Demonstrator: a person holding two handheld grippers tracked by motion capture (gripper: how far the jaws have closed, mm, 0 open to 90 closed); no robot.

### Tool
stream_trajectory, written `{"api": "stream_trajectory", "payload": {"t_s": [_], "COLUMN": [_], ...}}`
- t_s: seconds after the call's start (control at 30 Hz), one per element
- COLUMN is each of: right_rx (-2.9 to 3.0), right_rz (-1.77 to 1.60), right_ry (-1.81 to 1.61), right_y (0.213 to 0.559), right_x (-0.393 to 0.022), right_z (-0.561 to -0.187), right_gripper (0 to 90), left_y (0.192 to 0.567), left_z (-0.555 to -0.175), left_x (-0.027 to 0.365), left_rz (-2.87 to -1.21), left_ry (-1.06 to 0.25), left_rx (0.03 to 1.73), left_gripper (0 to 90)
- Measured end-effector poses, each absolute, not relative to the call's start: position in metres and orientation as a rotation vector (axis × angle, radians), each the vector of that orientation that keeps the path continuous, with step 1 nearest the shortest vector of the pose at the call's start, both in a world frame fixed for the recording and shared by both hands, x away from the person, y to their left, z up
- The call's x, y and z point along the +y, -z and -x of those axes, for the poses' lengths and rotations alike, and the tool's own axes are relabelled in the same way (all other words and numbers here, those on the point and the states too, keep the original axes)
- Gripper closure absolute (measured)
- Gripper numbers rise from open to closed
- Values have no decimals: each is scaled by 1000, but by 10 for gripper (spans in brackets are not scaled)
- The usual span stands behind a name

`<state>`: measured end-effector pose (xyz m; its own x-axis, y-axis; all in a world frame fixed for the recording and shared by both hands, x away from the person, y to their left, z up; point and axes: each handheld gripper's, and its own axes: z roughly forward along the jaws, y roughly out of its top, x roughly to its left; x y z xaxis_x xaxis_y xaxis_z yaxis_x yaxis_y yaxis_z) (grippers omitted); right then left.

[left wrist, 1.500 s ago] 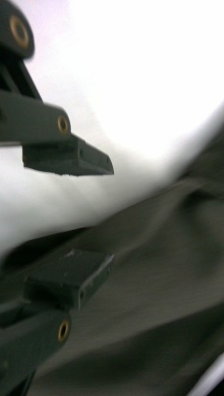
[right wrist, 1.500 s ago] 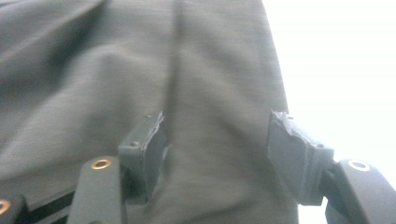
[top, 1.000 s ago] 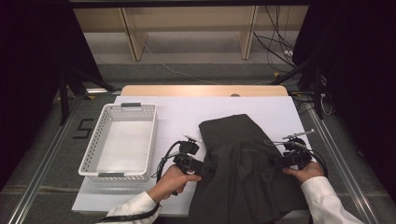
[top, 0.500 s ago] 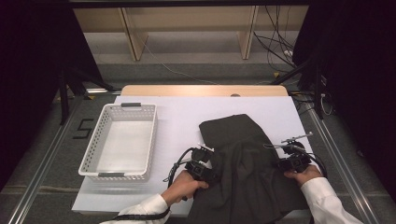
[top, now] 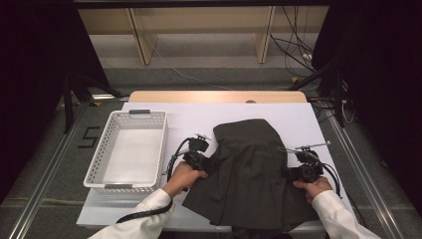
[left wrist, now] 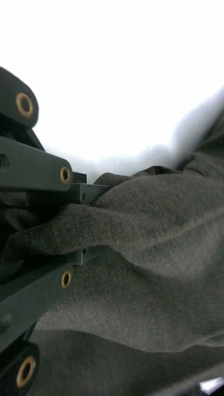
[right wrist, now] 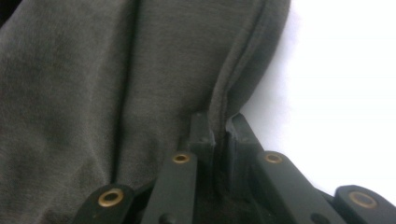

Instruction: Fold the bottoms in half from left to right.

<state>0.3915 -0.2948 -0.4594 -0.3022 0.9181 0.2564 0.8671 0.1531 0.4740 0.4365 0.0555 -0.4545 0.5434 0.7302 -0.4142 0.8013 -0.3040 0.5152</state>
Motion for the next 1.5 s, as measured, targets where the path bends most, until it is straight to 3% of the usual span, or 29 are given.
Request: {"api": "stream_trajectory", "payload": {"t_s": [0.07, 0.17, 0.33, 0.43, 0.5, 0.57, 0.67, 0.7, 0.8, 0.9, 1.13, 1.4, 1.5], "right_rx": [2312, 2324, 2310, 2311, 2316, 2321, 2331, 2333, 2341, 2339, 2330, 2329, 2326], "right_rz": [-1794, -1763, -1730, -1729, -1724, -1727, -1722, -1719, -1718, -1730, -1771, -1761, -1768], "right_ry": [-844, -793, -758, -756, -750, -749, -736, -733, -728, -742, -806, -802, -802], "right_y": [458, 457, 455, 455, 456, 457, 458, 458, 459, 458, 458, 459, 460], "right_x": [-291, -291, -299, -303, -305, -305, -303, -303, -303, -303, -296, -286, -289], "right_z": [-394, -395, -391, -387, -386, -385, -385, -385, -384, -383, -389, -402, -402], "right_gripper": [830, 815, 769, 754, 749, 745, 746, 747, 766, 803, 836, 835, 835], "left_y": [452, 454, 458, 463, 468, 471, 469, 470, 468, 462, 457, 456, 457], "left_z": [-436, -431, -407, -397, -395, -393, -395, -397, -396, -396, -433, -448, -447], "left_x": [55, 53, 49, 38, 29, 23, 22, 24, 24, 20, 40, 47, 47], "left_rz": [-2087, -2094, -2080, -2125, -2158, -2174, -2177, -2166, -2166, -2195, -2130, -2065, -2064], "left_ry": [138, 313, 449, 432, 402, 335, 314, 319, 270, 173, 140, 203, 365], "left_rx": [1227, 1209, 1217, 1225, 1226, 1194, 1150, 1152, 1143, 1111, 1200, 1236, 1233], "left_gripper": [782, 742, 460, 295, 251, 303, 611, 672, 776, 793, 797, 788, 740]}}
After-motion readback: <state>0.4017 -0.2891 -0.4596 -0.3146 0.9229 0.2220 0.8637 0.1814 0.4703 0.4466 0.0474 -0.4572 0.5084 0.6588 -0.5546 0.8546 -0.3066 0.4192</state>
